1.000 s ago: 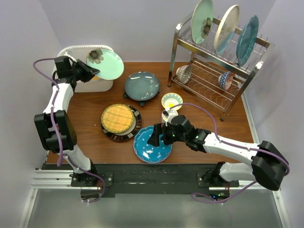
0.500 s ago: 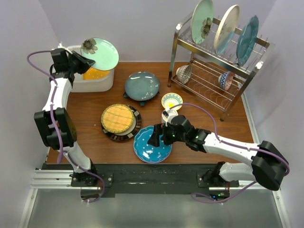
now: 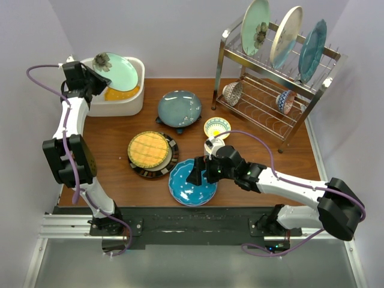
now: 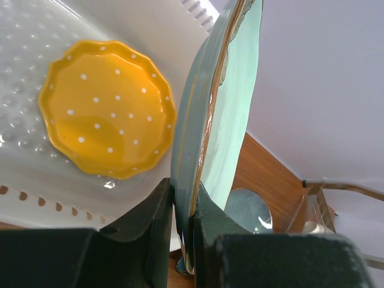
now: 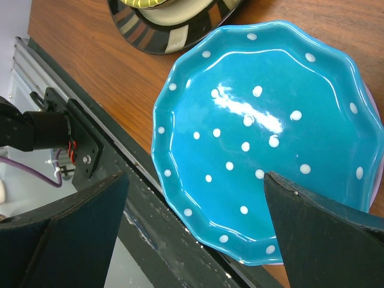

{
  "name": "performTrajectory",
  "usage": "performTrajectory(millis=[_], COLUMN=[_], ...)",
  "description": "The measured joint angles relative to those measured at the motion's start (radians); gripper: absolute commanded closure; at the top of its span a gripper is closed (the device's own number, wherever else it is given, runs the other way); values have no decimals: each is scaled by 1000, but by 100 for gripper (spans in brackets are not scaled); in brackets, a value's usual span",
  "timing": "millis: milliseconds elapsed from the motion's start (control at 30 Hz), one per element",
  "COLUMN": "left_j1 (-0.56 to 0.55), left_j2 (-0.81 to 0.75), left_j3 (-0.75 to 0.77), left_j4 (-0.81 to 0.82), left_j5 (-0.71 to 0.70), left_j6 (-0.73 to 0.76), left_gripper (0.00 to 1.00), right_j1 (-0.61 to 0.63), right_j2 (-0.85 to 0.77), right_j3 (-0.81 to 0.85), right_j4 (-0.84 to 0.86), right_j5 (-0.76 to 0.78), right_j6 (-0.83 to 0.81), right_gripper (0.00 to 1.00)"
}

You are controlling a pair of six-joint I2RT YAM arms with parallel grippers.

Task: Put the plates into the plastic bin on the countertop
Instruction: Place the plate in the plastic bin.

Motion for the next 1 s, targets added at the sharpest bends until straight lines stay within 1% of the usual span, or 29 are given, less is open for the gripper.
performTrajectory(millis=[633, 1000], left_j1=[4, 4], left_j2=[82, 164], left_j3=[2, 62], left_j4=[-6, -20], left_j5=[-89, -119], left_j6=[47, 73], left_gripper=[100, 100], right_j1=[0, 0], right_j2=[21, 29], right_j3=[0, 0], right_j4=[-2, -4], right_j5=[0, 0], right_j6=[-4, -5], right_gripper=[1, 1])
